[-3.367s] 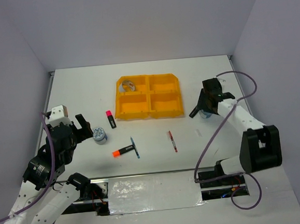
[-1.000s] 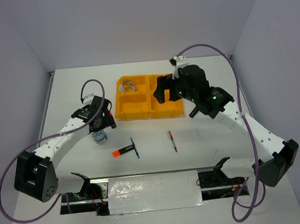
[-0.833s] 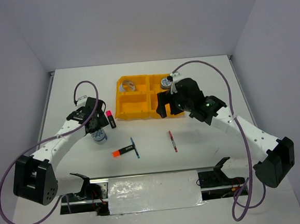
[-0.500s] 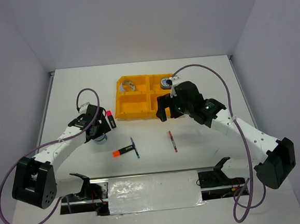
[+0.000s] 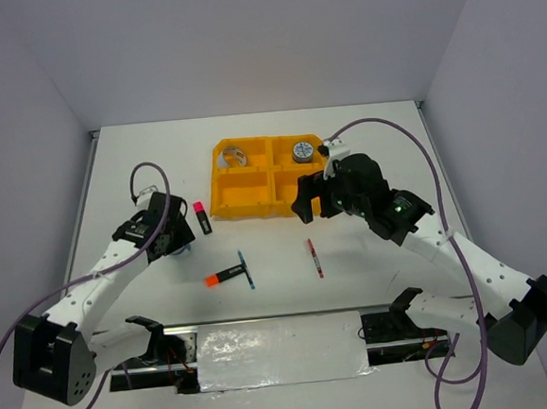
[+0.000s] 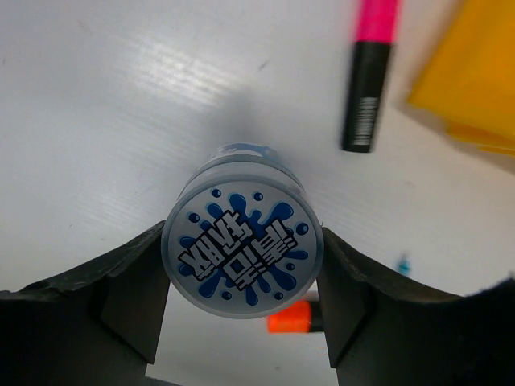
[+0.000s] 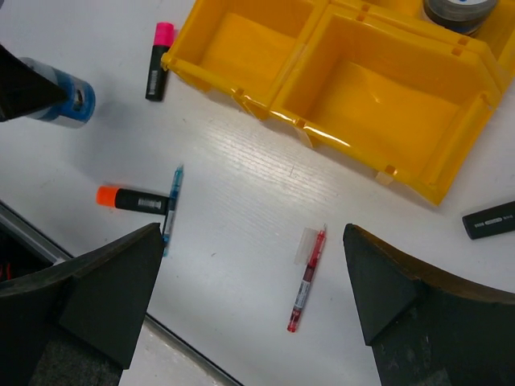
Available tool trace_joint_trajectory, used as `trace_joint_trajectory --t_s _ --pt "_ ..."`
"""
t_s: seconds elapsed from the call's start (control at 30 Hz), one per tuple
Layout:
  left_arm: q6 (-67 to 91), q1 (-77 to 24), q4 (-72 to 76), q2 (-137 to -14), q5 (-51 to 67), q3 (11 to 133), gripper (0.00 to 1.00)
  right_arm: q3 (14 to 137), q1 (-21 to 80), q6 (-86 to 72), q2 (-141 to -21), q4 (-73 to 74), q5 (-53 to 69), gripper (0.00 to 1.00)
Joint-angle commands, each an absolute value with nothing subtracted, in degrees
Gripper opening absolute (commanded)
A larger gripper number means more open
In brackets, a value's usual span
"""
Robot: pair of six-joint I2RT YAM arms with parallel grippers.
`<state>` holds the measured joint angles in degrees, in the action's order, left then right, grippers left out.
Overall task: Sort the stationery into containers
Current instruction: Pick up the stationery from the center of the board, then place the stationery in the storage box.
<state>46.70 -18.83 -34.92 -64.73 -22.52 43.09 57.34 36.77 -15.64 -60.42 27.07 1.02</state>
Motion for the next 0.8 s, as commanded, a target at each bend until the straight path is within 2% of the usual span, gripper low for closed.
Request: trace_joint_trajectory --t_s 0.0,0.2,0.47,0.67,0.77 --pt "44.4 -22.7 -33.4 -59.6 -23.7 53.8 0.00 55.8 36.9 -16.4 -56.3 25.5 -2.5 1.00" --pt "35.8 -26.4 -17.9 -67.0 -11.6 68.7 0.01 55.2 35.9 -20.2 -50.7 27.5 -8.8 1.00" --pt "28.5 -27.6 -3.2 -92.1 2.8 89.5 0.00 58.3 35.8 -21.3 -40.1 35.1 -11.4 1.00" --pt "20.5 -28.7 -1.6 -109.0 6.3 103.2 0.03 61.3 35.8 -21.5 -35.8 39.2 -6.7 1.00" --pt "16.6 -30.1 -1.8 -115.5 3.0 107.7 0.04 62.8 35.8 -21.1 -34.9 41.0 -4.8 1.00"
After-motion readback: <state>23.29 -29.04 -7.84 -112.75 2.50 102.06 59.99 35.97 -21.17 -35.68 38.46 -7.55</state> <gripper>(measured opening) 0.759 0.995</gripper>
